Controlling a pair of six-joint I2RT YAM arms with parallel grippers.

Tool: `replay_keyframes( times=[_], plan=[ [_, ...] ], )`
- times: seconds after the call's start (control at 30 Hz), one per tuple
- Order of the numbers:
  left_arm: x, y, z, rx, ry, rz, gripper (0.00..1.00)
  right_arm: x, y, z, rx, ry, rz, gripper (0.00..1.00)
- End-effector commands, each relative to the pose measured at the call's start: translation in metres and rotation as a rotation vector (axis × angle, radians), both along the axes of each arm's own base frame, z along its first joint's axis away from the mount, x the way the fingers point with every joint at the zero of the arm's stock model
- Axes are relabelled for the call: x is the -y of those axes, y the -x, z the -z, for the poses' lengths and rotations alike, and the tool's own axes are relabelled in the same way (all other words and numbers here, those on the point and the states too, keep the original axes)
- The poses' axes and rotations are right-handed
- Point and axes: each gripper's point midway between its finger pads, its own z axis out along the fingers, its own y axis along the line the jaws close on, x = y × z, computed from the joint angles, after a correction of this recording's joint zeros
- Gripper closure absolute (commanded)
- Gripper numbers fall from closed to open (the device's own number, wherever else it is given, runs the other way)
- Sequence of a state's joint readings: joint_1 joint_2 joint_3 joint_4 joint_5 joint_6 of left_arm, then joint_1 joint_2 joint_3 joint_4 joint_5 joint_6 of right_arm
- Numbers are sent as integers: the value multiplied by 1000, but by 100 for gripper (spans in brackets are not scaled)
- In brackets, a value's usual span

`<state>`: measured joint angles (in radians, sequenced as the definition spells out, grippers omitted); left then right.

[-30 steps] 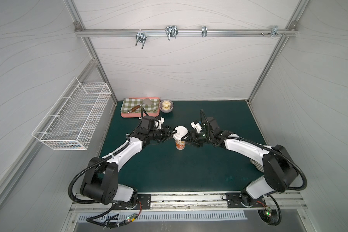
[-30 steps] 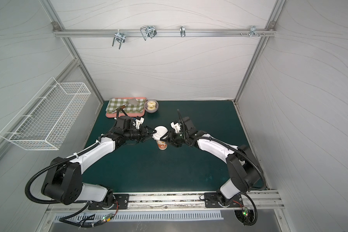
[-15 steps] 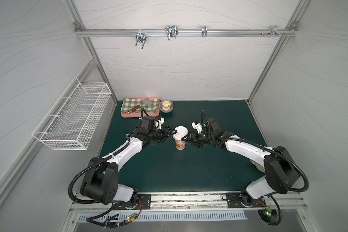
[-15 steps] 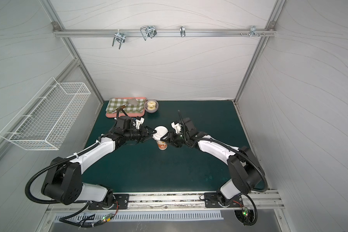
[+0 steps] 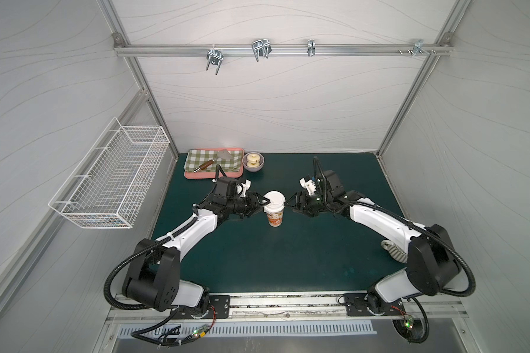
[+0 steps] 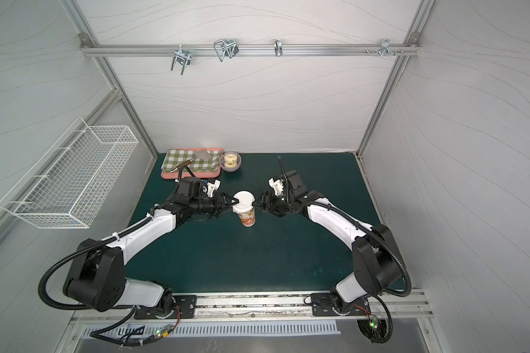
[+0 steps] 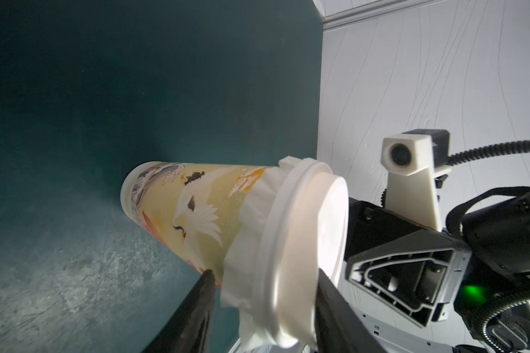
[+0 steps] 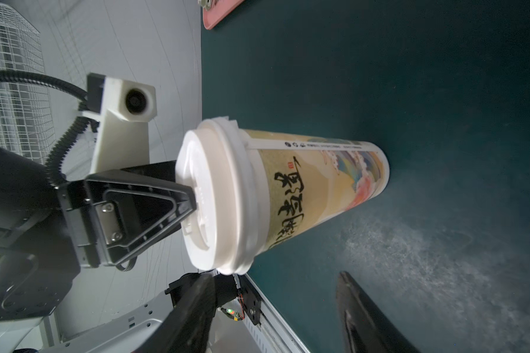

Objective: Put the leak-proof paper on the milk tea cups
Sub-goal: Secure the cup lid on the cup.

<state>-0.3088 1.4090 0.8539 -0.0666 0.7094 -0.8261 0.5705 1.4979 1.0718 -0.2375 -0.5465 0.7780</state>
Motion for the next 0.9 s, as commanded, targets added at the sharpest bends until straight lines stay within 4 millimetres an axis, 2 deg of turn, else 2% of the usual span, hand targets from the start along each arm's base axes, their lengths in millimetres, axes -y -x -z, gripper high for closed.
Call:
replay_keyframes(
  times=[0.0,0.17,0.4,0.57,0.87],
  plan=[
    [-5,8,19,-73,-59,-15,48,5,-9,-20,42,-31,-9,36],
    [-5,7,18,-72,-62,-17,48,-2,-28,-21,56,-32,-17,36],
    [-3,5,16,-68,-65,-12,48,-12,-44,-2,15,-27,-15,43],
    [-3,3,15,-67,-65,-10,48,-12,-46,11,-11,-18,-11,47],
    [0,-1,16,-70,-65,-7,48,-13,-44,22,-29,-7,-25,47]
  ],
)
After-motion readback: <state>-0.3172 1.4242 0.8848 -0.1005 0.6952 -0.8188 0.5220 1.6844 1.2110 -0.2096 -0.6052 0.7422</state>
